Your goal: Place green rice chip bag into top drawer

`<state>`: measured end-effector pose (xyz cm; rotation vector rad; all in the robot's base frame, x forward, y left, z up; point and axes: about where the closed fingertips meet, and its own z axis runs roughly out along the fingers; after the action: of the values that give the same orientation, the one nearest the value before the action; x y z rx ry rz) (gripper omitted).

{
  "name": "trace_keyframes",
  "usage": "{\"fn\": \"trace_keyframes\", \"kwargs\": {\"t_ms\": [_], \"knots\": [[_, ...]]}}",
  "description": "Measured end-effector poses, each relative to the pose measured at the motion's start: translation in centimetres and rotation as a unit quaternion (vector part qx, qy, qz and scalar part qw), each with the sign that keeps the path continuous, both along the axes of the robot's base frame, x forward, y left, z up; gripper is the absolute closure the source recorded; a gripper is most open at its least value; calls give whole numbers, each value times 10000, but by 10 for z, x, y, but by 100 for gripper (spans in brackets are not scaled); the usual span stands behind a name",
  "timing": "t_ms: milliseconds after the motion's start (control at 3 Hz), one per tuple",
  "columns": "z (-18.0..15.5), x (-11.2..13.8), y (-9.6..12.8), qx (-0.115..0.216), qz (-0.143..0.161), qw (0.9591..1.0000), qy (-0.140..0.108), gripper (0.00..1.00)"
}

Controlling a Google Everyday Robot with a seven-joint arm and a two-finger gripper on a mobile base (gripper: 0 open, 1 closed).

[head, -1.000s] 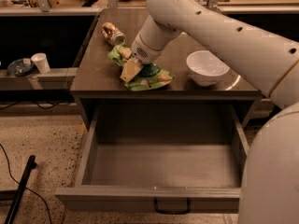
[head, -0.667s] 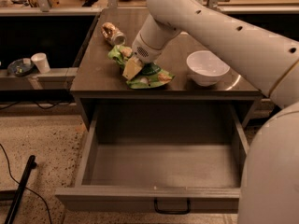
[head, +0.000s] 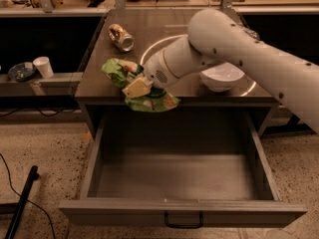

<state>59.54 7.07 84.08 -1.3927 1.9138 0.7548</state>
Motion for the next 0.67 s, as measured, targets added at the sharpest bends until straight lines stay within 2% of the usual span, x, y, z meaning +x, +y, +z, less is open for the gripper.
{"fn": "trace_keyframes", "kwargs": {"t_ms": [333, 667], "knots": [[18, -41, -14, 1004, 686, 9925, 84, 100], [34, -65, -31, 1230, 1073, 9862, -256, 100]]}}
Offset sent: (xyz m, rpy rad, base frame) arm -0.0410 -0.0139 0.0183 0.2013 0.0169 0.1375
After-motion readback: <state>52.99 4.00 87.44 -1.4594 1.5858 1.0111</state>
